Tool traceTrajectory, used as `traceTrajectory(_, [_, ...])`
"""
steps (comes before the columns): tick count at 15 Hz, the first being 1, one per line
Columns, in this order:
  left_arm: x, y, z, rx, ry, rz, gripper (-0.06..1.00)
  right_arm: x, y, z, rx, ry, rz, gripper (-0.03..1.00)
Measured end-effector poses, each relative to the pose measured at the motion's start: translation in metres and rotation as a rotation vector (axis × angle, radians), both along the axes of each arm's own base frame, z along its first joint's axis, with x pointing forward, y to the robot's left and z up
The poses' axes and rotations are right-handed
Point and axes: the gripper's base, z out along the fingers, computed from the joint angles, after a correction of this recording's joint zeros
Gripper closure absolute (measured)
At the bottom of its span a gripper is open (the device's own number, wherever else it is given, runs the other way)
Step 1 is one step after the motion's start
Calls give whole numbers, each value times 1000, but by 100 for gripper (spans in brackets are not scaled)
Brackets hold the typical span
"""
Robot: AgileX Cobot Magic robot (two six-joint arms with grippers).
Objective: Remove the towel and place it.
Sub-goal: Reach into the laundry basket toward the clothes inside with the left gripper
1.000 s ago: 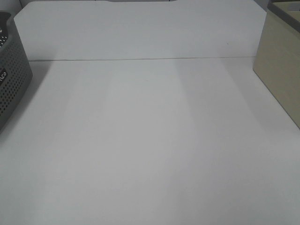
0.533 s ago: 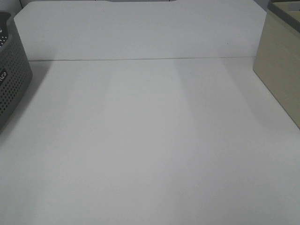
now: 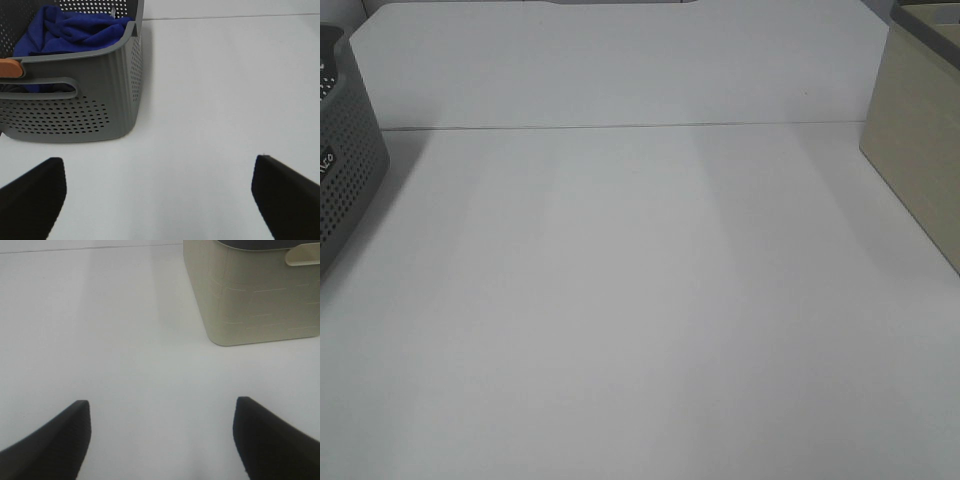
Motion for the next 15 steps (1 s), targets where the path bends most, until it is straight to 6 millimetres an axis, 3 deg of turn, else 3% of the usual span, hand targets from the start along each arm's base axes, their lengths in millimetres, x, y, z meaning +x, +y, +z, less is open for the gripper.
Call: traceTrajectory(15, [0,0,0,0,0,0,-1,0,0,0,0,0,0,20])
